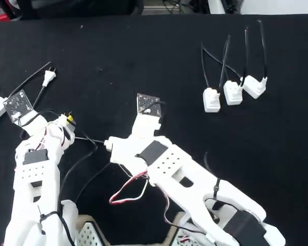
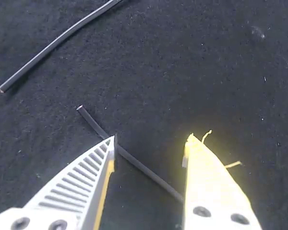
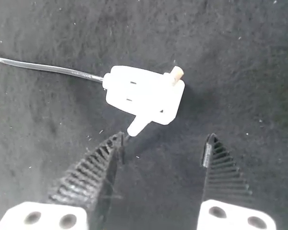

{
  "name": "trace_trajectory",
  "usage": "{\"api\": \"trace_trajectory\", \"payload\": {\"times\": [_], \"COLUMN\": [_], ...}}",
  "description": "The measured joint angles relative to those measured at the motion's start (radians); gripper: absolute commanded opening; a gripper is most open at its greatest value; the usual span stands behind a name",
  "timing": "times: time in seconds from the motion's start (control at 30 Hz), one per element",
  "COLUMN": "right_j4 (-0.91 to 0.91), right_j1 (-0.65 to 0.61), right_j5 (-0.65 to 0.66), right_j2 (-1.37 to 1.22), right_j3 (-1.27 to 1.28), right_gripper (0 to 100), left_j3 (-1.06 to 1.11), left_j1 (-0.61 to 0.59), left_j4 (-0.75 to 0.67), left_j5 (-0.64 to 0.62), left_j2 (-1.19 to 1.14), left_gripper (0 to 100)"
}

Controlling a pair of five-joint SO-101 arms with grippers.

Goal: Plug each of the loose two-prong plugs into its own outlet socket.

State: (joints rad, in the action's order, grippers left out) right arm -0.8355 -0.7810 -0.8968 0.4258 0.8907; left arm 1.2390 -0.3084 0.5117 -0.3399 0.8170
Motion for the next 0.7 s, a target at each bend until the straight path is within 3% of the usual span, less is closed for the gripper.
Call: {"api": "trace_trajectory", "payload": {"times": [0.37,0.7], "right_j4": [0.187,0.25], "right_j1": [-0.029,0.009], "right_j5": [0.0,0.0], "right_j2": [0.0,0.002], "right_j3": [0.048,0.095], "right_gripper": [25.2,25.2], "left_j3": [0.0,0.0], "left_j1": [0.0,0.0], "left_j4": [0.0,0.0], "left_j5": [0.0,0.0], "left_j2": [0.0,0.0], "left_gripper": [23,23]}}
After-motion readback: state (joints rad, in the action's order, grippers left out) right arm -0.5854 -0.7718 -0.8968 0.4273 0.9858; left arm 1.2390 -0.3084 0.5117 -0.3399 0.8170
